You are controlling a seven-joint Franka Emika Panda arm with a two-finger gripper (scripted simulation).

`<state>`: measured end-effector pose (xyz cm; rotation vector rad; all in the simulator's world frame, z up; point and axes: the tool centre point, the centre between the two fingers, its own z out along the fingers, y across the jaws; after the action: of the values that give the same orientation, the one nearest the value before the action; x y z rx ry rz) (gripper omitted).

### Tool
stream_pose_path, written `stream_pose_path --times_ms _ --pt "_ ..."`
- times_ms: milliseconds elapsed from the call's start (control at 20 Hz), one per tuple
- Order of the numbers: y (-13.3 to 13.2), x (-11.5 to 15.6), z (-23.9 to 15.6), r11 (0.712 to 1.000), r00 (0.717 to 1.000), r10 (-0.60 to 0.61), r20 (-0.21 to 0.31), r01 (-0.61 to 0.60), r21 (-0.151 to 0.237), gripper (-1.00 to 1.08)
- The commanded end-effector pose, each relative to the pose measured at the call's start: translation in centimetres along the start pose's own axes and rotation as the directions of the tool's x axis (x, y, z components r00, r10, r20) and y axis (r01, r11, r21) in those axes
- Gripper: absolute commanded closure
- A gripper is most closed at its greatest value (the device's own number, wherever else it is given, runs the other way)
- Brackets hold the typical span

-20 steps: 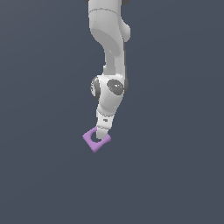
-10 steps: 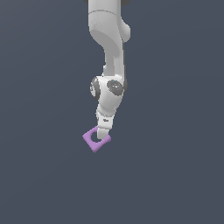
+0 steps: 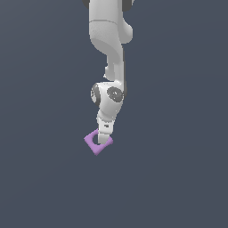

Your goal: Pick up the object and move it to a goal position.

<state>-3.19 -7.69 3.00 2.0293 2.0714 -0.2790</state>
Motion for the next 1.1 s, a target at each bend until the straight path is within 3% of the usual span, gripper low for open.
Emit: stream_pose_path --times_ms 0,50,1050 --pt "0.0 0.0 0.3 1.000 1.000 -0.001 0.000 0.001 -0.001 -1.00" --pt "0.0 0.0 0.3 1.000 1.000 -0.001 0.000 0.001 -0.001 1.08" --pt "-0.8 -0.1 -1.9 1.000 1.000 -0.001 0.000 0.001 -0.003 1.08"
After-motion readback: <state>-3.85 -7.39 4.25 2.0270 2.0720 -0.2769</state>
